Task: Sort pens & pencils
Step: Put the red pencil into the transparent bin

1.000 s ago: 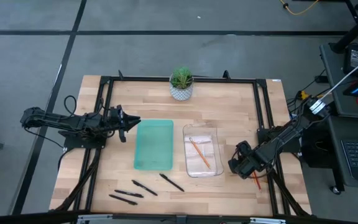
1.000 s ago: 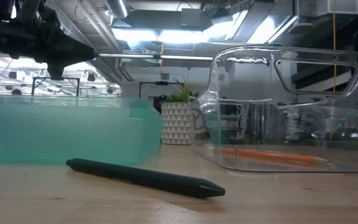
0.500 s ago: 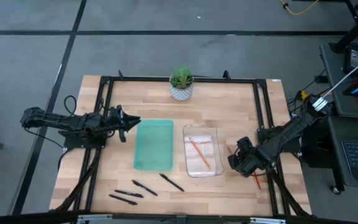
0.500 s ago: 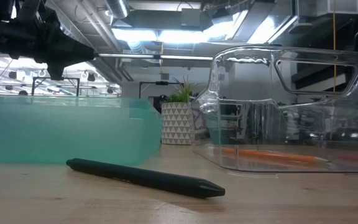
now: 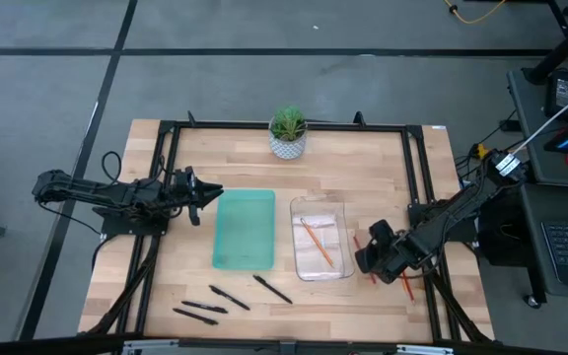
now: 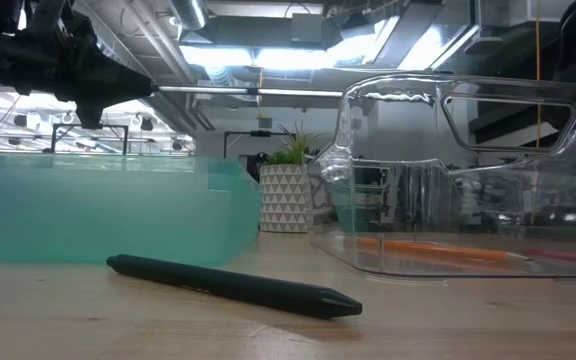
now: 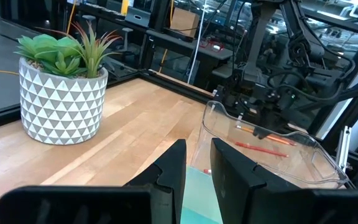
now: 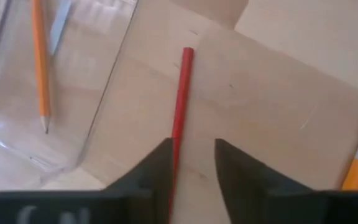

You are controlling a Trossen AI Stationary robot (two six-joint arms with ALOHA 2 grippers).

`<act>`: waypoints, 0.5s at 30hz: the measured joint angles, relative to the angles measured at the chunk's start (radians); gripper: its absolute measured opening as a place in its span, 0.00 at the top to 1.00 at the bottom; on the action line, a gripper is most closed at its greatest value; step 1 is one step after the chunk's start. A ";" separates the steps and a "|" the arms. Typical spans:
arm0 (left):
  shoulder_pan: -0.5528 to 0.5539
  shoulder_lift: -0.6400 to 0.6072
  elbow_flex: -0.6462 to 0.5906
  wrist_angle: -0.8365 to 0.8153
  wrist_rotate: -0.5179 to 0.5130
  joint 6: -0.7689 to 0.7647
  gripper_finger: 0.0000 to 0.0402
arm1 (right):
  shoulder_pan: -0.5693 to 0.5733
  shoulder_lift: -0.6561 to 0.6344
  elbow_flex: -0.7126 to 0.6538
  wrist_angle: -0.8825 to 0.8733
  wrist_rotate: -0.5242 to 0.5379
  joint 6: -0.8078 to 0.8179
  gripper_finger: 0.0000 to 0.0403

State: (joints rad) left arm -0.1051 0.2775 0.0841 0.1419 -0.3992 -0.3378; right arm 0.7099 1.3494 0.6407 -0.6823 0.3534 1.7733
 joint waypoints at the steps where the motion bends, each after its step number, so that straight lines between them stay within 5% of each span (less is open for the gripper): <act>1: 0.000 0.000 0.000 0.000 0.000 0.000 0.83 | 0.002 0.000 0.000 0.001 0.006 -0.019 0.64; 7: 0.000 0.000 0.000 0.000 0.000 0.000 0.83 | 0.040 0.000 0.000 0.047 0.005 -0.148 0.51; 15: 0.000 0.000 0.000 0.000 0.000 -0.001 0.83 | 0.142 0.030 0.002 0.142 -0.025 -0.155 0.52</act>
State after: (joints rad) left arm -0.1051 0.2775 0.0841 0.1421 -0.3992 -0.3389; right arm 0.8524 1.3789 0.6422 -0.5399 0.3283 1.6183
